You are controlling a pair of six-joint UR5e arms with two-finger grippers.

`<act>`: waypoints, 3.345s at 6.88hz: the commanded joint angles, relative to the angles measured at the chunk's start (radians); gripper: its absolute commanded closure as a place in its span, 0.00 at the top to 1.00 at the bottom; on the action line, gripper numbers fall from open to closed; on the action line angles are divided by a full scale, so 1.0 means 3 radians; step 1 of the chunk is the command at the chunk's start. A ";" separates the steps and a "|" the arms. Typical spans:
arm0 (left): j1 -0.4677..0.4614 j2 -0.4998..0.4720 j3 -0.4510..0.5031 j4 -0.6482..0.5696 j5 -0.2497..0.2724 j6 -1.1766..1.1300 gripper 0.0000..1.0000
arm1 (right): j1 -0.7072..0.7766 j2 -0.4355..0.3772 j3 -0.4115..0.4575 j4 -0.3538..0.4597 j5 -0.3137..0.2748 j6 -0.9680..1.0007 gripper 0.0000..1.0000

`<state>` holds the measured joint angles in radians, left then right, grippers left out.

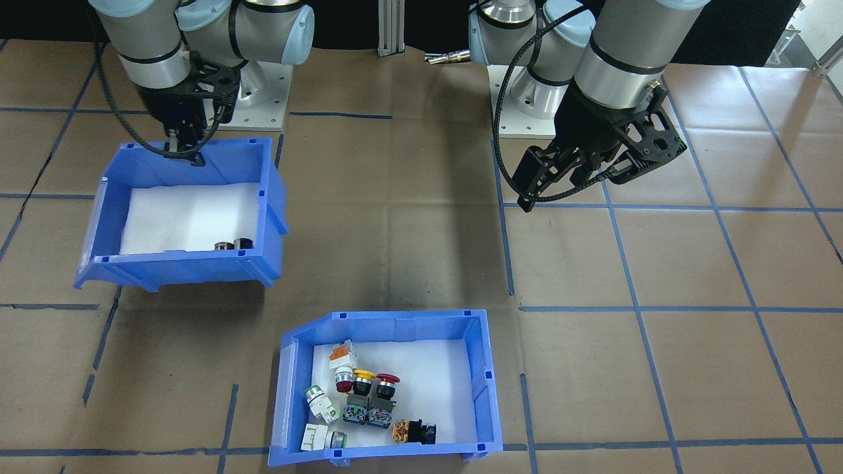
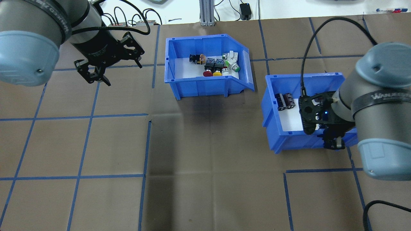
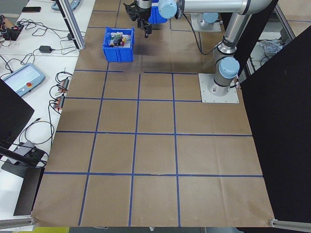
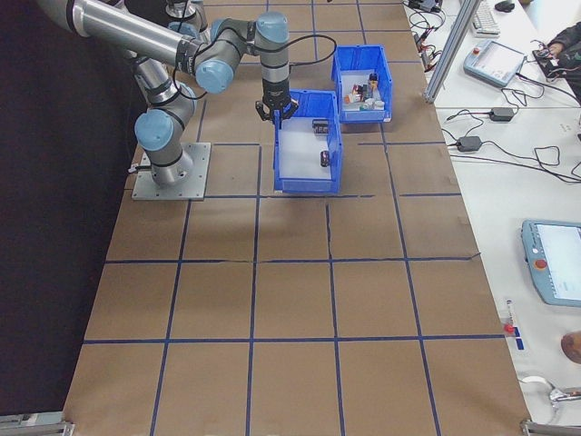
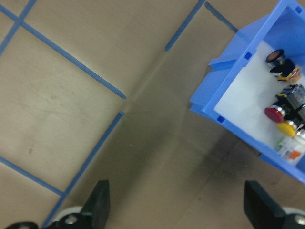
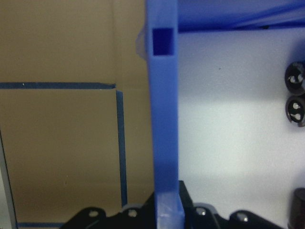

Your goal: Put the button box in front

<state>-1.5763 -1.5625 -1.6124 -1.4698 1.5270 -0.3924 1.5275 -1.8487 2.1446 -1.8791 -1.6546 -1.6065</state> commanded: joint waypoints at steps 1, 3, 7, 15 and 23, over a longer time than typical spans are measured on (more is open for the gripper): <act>0.0064 0.0253 -0.0020 -0.0315 0.0064 0.1374 1.00 | 0.0572 0.0016 0.0188 -0.0122 -0.0017 0.0699 0.02; 0.0080 0.0304 -0.0025 -0.0490 0.0100 0.1964 1.00 | 0.1047 0.0219 0.0281 -0.0469 -0.0043 0.1241 0.02; 0.0361 0.0483 -0.0025 -0.0690 0.0192 0.1968 1.00 | 0.1907 0.0574 0.0266 -0.0961 -0.0339 0.1862 0.02; 0.0376 0.0494 -0.0020 -0.0690 0.0202 0.2029 1.00 | 0.2251 0.0967 0.0020 -0.1084 -0.0288 0.2348 0.02; 0.0371 0.0489 -0.0020 -0.0710 0.0197 0.1988 1.00 | 0.1431 0.0585 -0.0438 -0.0341 -0.0166 0.2374 1.00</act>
<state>-1.4643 -1.4163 -1.6184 -1.6808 1.5872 0.2095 2.0608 -1.6398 2.0650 -2.0792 -1.7082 -0.8957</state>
